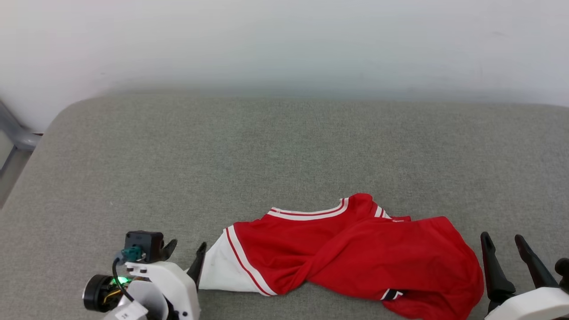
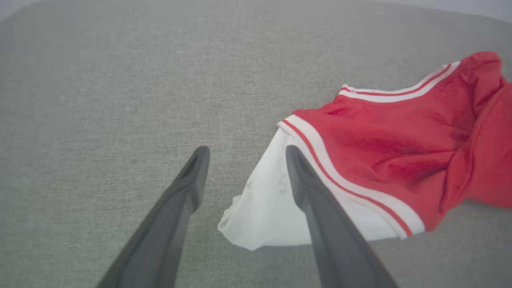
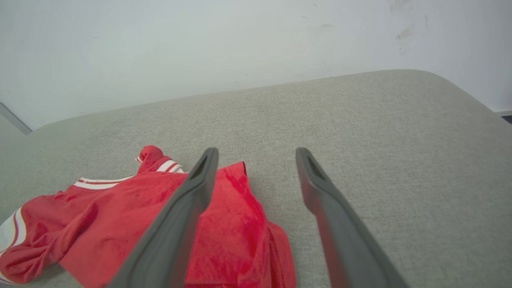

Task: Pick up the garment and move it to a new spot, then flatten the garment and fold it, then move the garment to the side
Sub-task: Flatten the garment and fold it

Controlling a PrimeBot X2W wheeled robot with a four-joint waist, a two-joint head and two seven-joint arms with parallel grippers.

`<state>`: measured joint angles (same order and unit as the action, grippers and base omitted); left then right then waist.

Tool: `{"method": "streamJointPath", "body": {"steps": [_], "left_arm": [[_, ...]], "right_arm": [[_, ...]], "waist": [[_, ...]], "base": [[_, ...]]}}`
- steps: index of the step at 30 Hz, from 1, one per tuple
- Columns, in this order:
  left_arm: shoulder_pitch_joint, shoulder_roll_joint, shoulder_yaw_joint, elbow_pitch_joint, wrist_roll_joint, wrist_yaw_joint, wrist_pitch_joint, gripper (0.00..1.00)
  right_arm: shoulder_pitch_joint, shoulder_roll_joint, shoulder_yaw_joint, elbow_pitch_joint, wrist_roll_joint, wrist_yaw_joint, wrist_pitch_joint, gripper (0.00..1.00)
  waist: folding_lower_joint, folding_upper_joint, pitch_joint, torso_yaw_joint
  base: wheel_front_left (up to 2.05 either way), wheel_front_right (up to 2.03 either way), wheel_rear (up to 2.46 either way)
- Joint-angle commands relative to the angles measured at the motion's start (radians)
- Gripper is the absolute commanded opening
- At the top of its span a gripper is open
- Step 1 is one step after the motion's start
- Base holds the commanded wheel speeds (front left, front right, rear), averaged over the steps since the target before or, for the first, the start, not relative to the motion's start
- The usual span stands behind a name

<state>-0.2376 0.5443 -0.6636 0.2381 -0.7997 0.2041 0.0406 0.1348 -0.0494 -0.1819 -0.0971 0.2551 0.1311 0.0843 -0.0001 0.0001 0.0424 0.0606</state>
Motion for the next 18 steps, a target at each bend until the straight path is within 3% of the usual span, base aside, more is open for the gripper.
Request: {"method": "streamJointPath", "body": {"steps": [1, 9, 18], "left_arm": [[0.014, -0.012, 0.003, -0.01, 0.014, 0.006, -0.034, 1.0], [0.038, -0.046, 0.046, -0.088, 0.069, 0.031, -0.253, 1.0], [0.082, -0.068, 0.116, -0.202, 0.135, 0.03, -0.305, 1.0]], "right_arm": [[0.016, -0.002, -0.002, -0.006, -0.006, -0.001, 0.005, 1.0], [0.024, -0.002, -0.016, 0.002, -0.016, -0.001, 0.071, 1.0], [-0.013, -0.002, -0.073, 0.102, -0.044, -0.001, 0.251, 1.0]], "waist": [[0.0001, -0.0001, -0.01, 0.005], [0.0001, -0.0001, -0.021, 0.018], [0.0001, -0.0001, 0.003, 0.062]], "base": [[0.0, 0.0, 0.0], [0.0, 0.0, 0.0], [0.0, 0.0, 0.0]]}}
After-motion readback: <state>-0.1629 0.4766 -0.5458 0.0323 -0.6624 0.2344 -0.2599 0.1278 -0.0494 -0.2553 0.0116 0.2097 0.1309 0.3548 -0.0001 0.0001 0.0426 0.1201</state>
